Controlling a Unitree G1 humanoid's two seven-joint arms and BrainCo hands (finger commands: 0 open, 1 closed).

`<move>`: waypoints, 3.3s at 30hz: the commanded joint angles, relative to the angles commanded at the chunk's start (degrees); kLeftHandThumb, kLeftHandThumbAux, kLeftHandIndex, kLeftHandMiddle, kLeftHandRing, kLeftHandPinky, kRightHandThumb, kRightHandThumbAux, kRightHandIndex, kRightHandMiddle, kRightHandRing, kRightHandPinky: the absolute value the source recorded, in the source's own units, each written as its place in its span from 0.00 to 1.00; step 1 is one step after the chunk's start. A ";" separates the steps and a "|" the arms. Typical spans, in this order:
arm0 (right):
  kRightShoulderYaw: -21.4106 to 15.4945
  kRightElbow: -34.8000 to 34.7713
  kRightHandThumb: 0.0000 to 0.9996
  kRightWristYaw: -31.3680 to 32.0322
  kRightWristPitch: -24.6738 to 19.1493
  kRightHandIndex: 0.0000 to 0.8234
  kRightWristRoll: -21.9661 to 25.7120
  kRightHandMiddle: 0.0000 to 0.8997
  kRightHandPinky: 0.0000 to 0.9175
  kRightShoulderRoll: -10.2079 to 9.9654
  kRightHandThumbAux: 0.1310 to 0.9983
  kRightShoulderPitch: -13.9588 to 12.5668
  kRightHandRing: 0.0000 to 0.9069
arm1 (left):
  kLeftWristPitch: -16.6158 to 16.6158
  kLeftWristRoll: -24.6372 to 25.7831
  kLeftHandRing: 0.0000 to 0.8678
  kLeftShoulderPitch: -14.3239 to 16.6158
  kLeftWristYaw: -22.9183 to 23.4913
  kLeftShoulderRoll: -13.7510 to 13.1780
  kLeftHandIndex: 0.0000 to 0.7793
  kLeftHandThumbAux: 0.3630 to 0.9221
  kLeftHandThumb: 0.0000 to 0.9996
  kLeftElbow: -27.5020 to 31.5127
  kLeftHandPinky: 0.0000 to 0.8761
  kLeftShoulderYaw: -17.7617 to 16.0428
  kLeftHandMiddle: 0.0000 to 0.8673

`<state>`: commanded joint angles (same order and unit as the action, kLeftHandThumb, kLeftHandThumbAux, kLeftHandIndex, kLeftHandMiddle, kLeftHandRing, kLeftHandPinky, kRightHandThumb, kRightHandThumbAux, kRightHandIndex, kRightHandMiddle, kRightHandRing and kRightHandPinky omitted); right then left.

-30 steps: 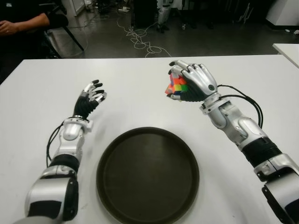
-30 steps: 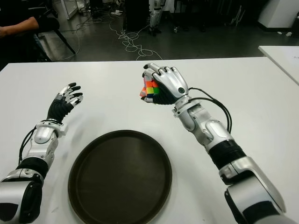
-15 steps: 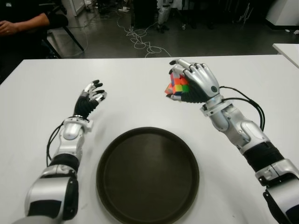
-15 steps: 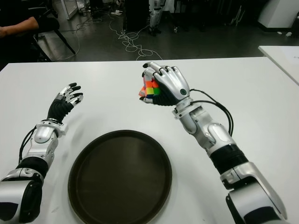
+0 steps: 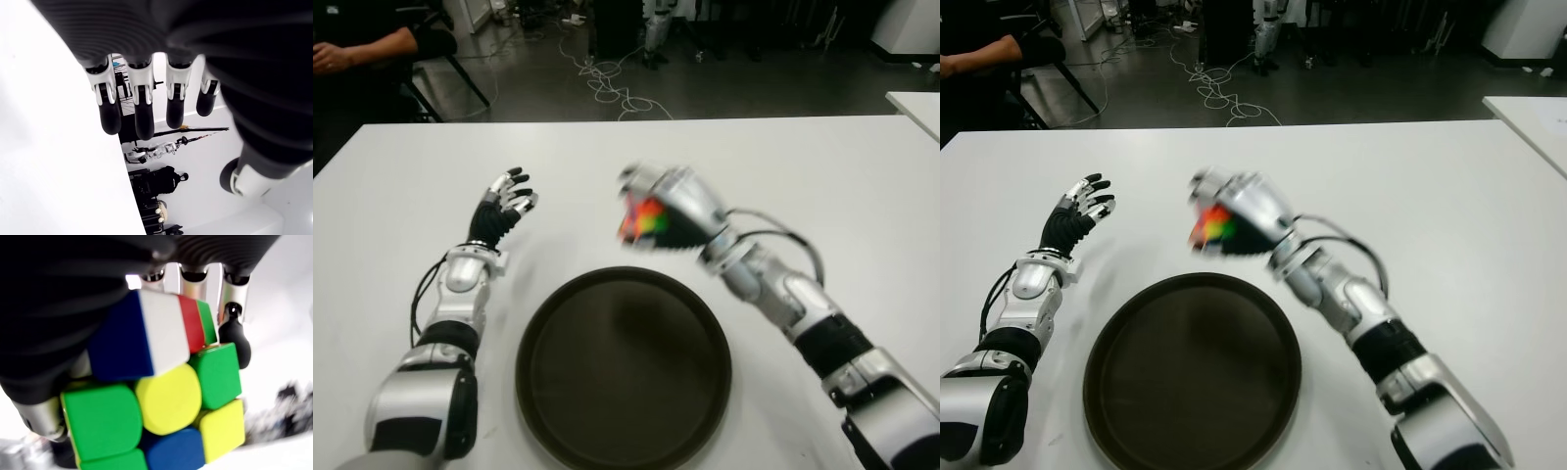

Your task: Pick up the Rubik's Cube and put it in the plate

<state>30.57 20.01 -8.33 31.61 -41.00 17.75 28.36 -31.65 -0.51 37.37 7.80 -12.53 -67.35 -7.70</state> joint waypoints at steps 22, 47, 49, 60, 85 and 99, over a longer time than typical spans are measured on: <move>-0.83 1.80 0.82 20.08 5.31 0.45 11.01 0.55 0.56 0.28 0.66 1.41 0.56 | -0.15 0.00 0.19 0.03 -1.16 0.70 0.12 0.59 0.24 0.24 0.21 0.00 0.19; -2.43 10.11 0.70 17.21 10.11 0.49 11.62 0.15 0.19 -4.00 0.70 1.56 0.15 | -0.67 0.05 0.19 -0.03 -1.55 0.71 0.12 0.62 0.25 0.51 0.22 0.03 0.19; -2.49 10.40 0.69 17.47 10.28 0.48 11.85 0.11 0.16 -4.10 0.70 1.57 0.12 | -0.81 -0.10 0.19 -0.05 -1.76 0.73 0.12 0.62 0.25 0.51 0.22 0.14 0.19; -2.53 12.20 0.03 20.59 8.70 0.02 12.92 0.02 0.08 -4.92 0.83 2.40 0.03 | -1.38 -0.08 0.19 -0.04 -1.36 0.81 0.12 0.61 0.26 0.58 0.23 0.29 0.19; -4.88 17.16 0.00 16.10 9.37 0.00 11.40 0.00 0.05 -5.03 0.75 6.37 0.00 | -1.68 0.17 0.20 0.20 -0.89 0.60 0.14 0.63 0.28 -0.08 0.22 -0.04 0.19; -5.10 20.30 0.00 13.80 9.64 0.00 11.35 0.00 0.03 -4.96 0.72 8.19 0.00 | -1.53 -0.12 0.19 0.21 -1.47 0.56 0.12 0.65 0.25 -0.07 0.21 0.02 0.19</move>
<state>25.46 40.31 5.47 41.25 -29.65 12.79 36.55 -33.18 -0.63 37.59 6.32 -11.98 -67.42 -7.69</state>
